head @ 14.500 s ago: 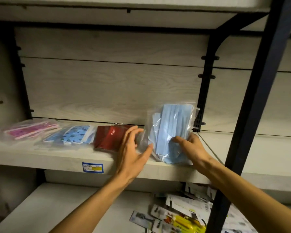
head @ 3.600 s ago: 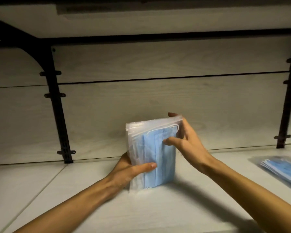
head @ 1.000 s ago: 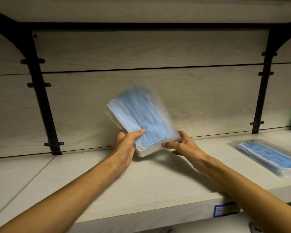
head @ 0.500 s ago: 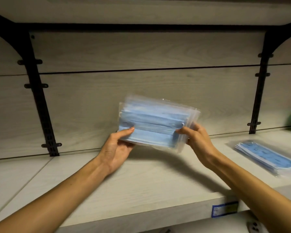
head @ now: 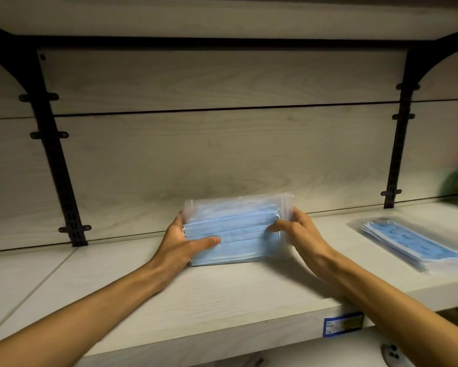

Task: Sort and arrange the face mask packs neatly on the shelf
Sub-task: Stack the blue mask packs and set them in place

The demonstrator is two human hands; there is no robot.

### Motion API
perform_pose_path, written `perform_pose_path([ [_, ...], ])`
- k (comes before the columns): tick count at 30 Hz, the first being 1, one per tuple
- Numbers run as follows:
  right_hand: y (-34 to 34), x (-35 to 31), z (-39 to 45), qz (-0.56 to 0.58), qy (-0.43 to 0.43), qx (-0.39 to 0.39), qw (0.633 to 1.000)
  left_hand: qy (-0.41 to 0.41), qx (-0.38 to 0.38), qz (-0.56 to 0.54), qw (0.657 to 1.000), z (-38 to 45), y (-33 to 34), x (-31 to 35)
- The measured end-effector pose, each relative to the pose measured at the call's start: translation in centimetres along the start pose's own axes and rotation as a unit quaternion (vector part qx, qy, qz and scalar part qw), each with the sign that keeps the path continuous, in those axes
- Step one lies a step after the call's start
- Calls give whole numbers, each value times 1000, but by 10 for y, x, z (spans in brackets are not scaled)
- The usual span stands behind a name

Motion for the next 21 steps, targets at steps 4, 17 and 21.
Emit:
perform_pose_path([
  [4,1,11,0,30,37,32,998,-29,21,-67,997,-6,7,-7],
  [17,-7,14,-1,-3,8,22,1000,18,19,-22,999,-19,15,6],
  [21,-11,15,-2,9,12,40,999,60,-34,88,994,-22,24,9],
])
Point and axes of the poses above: each hand's wrist, its own z-axis towards the middle knuckle, its own y-axis out of the palm, x = y × z, the point moved 9 cm from there along z, towards the middle knuckle, and after that the axes turned 15 degrees about -y, right-handed, at the moved point
